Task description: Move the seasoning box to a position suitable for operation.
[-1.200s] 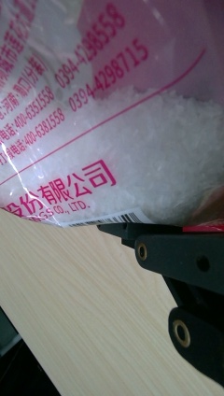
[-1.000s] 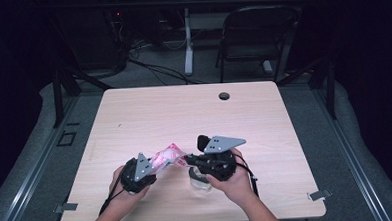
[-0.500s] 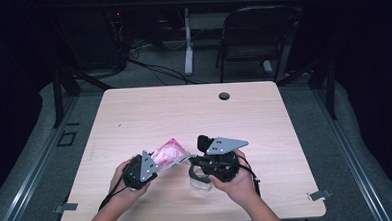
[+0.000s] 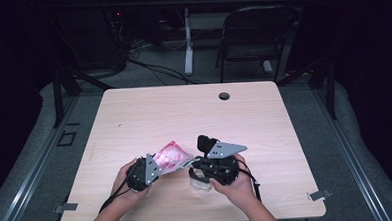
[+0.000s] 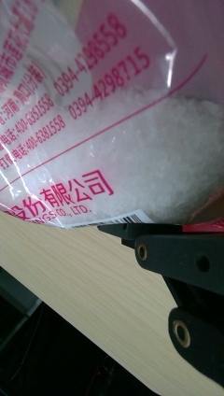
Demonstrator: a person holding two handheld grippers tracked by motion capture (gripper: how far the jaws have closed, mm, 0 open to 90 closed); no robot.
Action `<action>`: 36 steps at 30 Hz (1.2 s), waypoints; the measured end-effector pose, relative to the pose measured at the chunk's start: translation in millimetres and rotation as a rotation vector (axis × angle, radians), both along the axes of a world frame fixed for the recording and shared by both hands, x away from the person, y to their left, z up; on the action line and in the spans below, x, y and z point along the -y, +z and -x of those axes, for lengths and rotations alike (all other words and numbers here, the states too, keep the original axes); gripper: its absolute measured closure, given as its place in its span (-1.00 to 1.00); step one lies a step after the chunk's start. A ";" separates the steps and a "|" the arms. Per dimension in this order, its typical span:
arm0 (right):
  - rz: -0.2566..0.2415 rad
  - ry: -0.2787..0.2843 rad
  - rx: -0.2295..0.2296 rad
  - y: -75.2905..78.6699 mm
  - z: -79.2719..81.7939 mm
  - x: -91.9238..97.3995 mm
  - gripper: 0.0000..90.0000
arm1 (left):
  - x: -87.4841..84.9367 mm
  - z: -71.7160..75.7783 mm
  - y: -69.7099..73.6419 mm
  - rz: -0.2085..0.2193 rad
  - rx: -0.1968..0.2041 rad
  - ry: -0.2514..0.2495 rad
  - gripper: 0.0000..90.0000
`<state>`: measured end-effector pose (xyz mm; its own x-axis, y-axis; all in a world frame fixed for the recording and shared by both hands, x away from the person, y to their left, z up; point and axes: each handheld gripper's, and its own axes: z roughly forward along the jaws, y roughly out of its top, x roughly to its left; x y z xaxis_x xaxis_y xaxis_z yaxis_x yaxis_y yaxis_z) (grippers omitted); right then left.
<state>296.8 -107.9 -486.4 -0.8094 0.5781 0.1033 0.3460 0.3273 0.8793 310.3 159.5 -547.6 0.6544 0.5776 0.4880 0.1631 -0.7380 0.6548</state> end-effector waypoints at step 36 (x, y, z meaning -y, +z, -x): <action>0.018 -0.013 0.036 -10.1 11.6 6.8 0.99 | 8.2 7.8 3.0 -0.111 0.161 -0.002 0.42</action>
